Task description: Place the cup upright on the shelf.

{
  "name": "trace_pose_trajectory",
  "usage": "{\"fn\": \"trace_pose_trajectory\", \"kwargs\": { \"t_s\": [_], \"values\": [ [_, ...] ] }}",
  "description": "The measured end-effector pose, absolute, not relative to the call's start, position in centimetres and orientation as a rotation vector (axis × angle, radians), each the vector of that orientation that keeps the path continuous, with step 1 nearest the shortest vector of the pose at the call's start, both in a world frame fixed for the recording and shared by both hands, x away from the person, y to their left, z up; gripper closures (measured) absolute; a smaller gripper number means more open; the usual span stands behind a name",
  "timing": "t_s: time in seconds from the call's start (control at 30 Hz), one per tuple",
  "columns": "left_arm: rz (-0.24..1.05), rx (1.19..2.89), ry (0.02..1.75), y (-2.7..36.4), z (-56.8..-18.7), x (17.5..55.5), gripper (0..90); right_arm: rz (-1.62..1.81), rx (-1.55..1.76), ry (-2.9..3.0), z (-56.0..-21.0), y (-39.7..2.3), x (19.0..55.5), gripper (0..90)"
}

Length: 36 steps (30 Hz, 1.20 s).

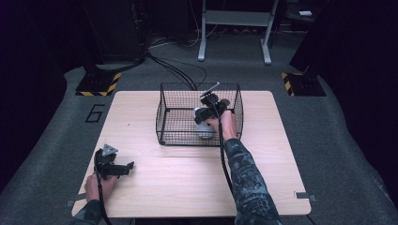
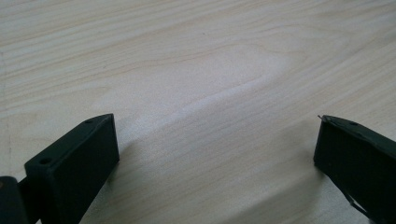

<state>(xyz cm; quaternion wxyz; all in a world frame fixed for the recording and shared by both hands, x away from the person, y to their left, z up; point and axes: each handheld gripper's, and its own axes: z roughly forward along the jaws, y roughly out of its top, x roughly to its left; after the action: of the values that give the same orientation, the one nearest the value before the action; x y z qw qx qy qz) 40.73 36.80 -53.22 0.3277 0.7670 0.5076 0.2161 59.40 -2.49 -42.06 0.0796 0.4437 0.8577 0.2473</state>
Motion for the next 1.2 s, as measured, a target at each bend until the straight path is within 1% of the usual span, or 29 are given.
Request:
{"fn": "trace_pose_trajectory", "kwargs": {
  "t_s": [0.33, 0.43, 0.5, 0.9, 1.2],
  "values": [
    [0.566, 2.009, 1.329, 36.8, -53.2, 40.7, 0.0, 0.743, 1.327, 2.569, -42.1, -2.7, 59.0, 4.6],
    [0.566, 2.008, 1.329, 36.8, -53.2, 40.7, 0.0, 0.786, 1.332, 2.564, -41.9, -3.0, 58.8, 0.6],
    [0.566, 2.008, 1.329, 36.8, -53.2, 40.7, 0.0, 0.79, 1.327, 2.562, -41.6, -2.9, 58.6, 0.0],
    [0.57, 2.016, 1.322, 36.9, -53.2, 40.8, 0.0, 0.882, 1.231, 2.484, -38.1, -4.0, 56.8, 0.0],
    [0.557, 2.019, 1.329, 36.8, -53.1, 40.7, 0.0, 0.979, 1.133, 2.45, -35.4, -5.6, 53.4, 0.0]
  ]
}}
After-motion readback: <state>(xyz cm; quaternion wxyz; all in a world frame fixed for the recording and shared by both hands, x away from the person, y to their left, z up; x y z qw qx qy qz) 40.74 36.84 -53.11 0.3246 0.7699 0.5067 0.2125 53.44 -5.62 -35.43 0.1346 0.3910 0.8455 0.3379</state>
